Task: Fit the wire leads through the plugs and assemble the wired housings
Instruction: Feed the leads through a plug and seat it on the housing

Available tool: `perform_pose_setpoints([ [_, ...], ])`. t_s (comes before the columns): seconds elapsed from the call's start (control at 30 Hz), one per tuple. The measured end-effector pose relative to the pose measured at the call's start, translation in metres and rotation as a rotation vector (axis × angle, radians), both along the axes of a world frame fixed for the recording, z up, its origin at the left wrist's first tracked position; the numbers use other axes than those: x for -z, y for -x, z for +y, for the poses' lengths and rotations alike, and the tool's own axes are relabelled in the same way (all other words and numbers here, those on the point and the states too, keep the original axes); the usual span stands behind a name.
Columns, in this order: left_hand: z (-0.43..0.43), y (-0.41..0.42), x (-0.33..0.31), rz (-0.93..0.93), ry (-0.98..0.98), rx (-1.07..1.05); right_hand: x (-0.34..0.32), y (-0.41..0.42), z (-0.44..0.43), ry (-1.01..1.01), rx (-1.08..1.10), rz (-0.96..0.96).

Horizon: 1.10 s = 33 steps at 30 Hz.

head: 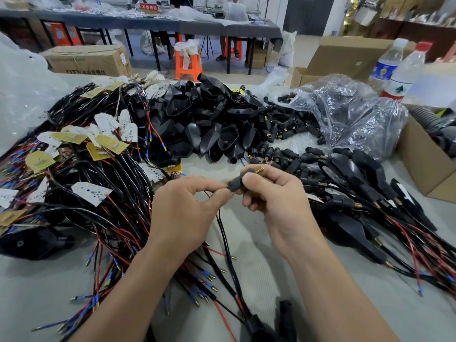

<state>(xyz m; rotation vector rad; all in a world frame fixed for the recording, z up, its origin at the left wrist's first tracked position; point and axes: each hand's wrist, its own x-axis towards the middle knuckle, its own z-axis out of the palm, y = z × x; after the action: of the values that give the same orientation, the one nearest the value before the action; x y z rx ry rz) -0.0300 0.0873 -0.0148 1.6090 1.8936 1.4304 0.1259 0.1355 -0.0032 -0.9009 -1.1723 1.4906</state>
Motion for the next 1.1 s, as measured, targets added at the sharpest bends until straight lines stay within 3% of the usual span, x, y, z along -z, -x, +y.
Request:
perform_pose_setpoints([
  [0.17,0.003,0.003,0.003,-0.017,-0.037,0.058,-0.001,-0.001,0.0,0.004,0.057,0.107],
  [0.37,0.003,0.003,0.007,0.123,-0.128,0.079,0.002,0.002,0.0,0.013,0.007,-0.07],
  [0.53,0.001,0.0,0.006,0.115,-0.174,0.062,0.002,0.002,0.001,0.051,-0.029,-0.015],
  [0.7,0.0,-0.001,0.006,0.188,-0.175,0.078,0.004,0.0,0.002,0.076,0.074,-0.031],
  [0.83,-0.003,-0.005,-0.002,0.052,-0.202,-0.066,0.003,-0.001,0.004,0.109,0.094,0.12],
  [0.93,-0.002,0.0,-0.002,0.088,-0.115,-0.206,0.003,-0.001,0.005,0.13,0.084,0.15],
  [1.1,0.005,-0.006,0.0,-0.306,-0.02,0.092,0.005,0.004,0.003,0.086,0.071,0.046],
])
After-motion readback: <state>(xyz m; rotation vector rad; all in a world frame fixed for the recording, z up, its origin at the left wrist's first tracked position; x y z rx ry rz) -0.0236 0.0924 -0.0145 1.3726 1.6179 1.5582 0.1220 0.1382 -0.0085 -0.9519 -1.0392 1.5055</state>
